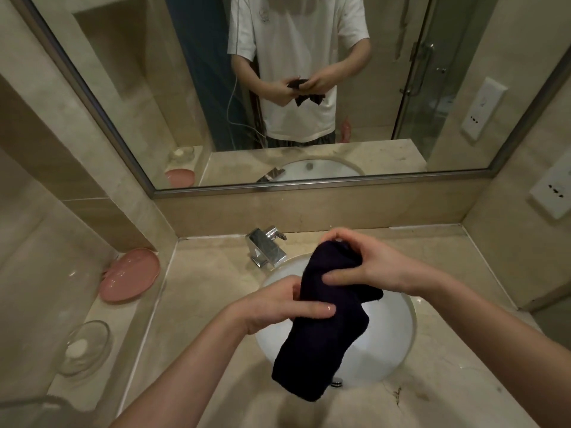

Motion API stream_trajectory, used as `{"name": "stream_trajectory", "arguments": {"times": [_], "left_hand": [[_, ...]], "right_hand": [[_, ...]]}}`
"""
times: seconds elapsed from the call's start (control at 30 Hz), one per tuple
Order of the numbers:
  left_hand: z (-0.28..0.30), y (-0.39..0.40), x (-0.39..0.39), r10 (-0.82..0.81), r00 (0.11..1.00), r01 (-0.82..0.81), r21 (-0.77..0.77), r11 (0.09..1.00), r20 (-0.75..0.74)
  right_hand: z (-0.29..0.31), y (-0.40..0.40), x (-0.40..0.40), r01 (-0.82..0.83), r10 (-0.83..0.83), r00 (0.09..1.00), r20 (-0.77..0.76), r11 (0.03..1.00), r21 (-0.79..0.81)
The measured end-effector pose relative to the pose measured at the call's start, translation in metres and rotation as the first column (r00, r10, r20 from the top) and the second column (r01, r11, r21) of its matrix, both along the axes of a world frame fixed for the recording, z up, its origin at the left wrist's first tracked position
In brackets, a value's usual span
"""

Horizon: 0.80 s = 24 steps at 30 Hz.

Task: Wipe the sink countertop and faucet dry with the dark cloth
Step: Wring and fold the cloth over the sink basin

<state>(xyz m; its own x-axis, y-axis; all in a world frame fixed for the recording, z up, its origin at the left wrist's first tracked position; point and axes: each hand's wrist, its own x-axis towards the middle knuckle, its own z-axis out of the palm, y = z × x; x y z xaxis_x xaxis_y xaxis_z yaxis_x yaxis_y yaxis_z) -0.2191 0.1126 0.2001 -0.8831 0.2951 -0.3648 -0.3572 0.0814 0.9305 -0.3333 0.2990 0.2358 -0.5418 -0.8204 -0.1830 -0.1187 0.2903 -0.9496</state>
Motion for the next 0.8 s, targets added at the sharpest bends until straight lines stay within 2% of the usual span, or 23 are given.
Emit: {"name": "stream_trajectory", "arguments": {"times": [0.07,0.13,0.2,0.27,0.33,0.4,0.43,0.5,0.57,0.63,0.73,0.8], "left_hand": [[-0.002,0.006,0.001,0.216,0.976,-0.214,0.103,0.971,-0.002],[-0.004,0.004,0.004,0.347,0.937,-0.346,0.186,0.920,0.028],[-0.006,0.000,0.009,0.364,0.932,-0.360,0.163,0.919,0.009],[-0.013,-0.003,0.013,0.365,0.931,-0.363,0.113,0.925,-0.003],[-0.021,-0.006,0.017,0.390,0.921,-0.390,0.089,0.917,0.015],[-0.027,-0.009,0.024,0.387,0.922,-0.387,0.078,0.919,0.018],[-0.030,-0.010,0.027,0.385,0.923,-0.385,0.064,0.921,0.012],[-0.034,-0.012,0.034,0.376,0.926,-0.376,0.044,0.926,-0.008],[-0.036,-0.013,0.041,0.379,0.925,-0.379,0.045,0.924,-0.004],[-0.036,-0.012,0.048,0.393,0.919,-0.393,0.050,0.918,0.027],[-0.035,-0.011,0.059,0.424,0.902,-0.427,0.027,0.904,0.081],[-0.036,-0.010,0.068,0.527,0.839,-0.529,-0.026,0.848,0.136]], "right_hand": [[-0.011,-0.001,0.001,0.220,-0.220,0.975,0.041,0.975,-0.019],[-0.032,0.006,0.008,0.325,-0.327,0.937,0.124,0.945,0.040],[-0.062,0.010,0.021,0.301,-0.302,0.895,0.330,0.952,0.054],[-0.087,0.011,0.036,0.252,-0.204,0.833,0.515,0.967,-0.024],[-0.099,0.009,0.046,0.214,-0.130,0.821,0.556,0.973,-0.090],[-0.103,0.009,0.051,0.219,-0.142,0.850,0.507,0.971,-0.095],[-0.103,0.008,0.052,0.217,-0.160,0.889,0.430,0.972,-0.088],[-0.104,0.007,0.053,0.183,-0.165,0.969,0.185,0.979,-0.086],[-0.107,0.005,0.054,0.137,-0.140,0.990,-0.024,0.986,-0.097],[-0.108,0.001,0.055,0.126,-0.133,0.990,-0.042,0.982,-0.141],[-0.112,-0.005,0.055,0.139,-0.136,0.990,0.031,0.980,-0.144],[-0.113,-0.010,0.056,0.118,-0.105,0.990,0.099,0.984,-0.134]]}}
